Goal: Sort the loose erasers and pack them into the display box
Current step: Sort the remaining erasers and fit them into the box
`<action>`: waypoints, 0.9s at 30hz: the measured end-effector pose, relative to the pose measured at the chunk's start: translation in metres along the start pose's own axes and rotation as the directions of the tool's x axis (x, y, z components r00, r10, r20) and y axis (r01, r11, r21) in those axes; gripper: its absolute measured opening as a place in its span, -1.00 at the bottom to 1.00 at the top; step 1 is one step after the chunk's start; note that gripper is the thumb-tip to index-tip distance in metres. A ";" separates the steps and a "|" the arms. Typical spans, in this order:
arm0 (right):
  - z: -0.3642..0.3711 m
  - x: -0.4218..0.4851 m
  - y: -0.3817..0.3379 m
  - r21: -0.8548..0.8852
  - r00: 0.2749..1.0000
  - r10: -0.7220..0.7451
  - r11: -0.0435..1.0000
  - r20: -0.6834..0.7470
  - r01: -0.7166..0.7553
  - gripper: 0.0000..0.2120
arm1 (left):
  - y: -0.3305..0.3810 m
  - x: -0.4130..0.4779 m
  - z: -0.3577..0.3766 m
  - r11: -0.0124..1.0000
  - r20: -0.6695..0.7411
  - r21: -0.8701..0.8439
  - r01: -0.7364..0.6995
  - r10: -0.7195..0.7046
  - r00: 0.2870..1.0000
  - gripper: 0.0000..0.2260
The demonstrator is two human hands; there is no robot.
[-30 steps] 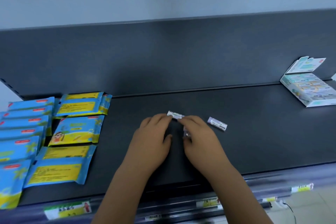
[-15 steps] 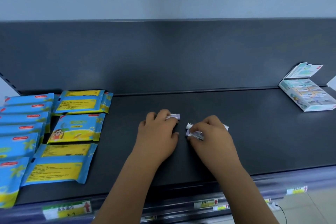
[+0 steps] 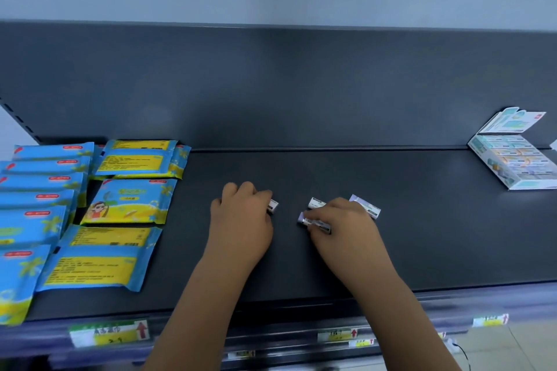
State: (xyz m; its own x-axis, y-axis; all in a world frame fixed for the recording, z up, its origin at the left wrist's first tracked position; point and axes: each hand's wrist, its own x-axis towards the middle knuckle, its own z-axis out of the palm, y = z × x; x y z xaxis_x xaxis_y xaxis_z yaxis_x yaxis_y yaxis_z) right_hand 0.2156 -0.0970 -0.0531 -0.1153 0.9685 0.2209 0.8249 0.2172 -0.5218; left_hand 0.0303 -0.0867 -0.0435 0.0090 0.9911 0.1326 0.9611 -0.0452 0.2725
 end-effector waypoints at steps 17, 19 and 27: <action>0.003 0.002 -0.014 -0.080 0.997 -0.046 0.996 0.057 0.051 -0.91 | -0.021 -0.001 -0.006 0.980 -0.018 -0.199 -0.010 0.007 1.000 -0.85; 0.003 -0.001 -0.016 -0.053 0.998 -0.059 0.997 0.022 0.060 -0.94 | -0.023 -0.002 -0.006 0.979 -0.036 -0.201 -0.026 0.019 0.999 -0.86; 0.006 -0.011 -0.012 0.008 0.992 -0.065 0.998 -0.112 0.066 -0.82 | -0.025 -0.005 -0.008 0.947 -0.175 -0.278 -0.162 0.116 0.978 -0.82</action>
State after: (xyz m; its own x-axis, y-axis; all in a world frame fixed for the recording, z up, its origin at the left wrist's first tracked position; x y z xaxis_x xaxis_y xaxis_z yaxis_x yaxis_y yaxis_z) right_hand 0.2036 -0.1099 -0.0538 -0.1059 0.9327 0.3448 0.8112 0.2816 -0.5125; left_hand 0.0037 -0.0918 -0.0430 0.0716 0.9420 0.3278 0.8319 -0.2377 0.5014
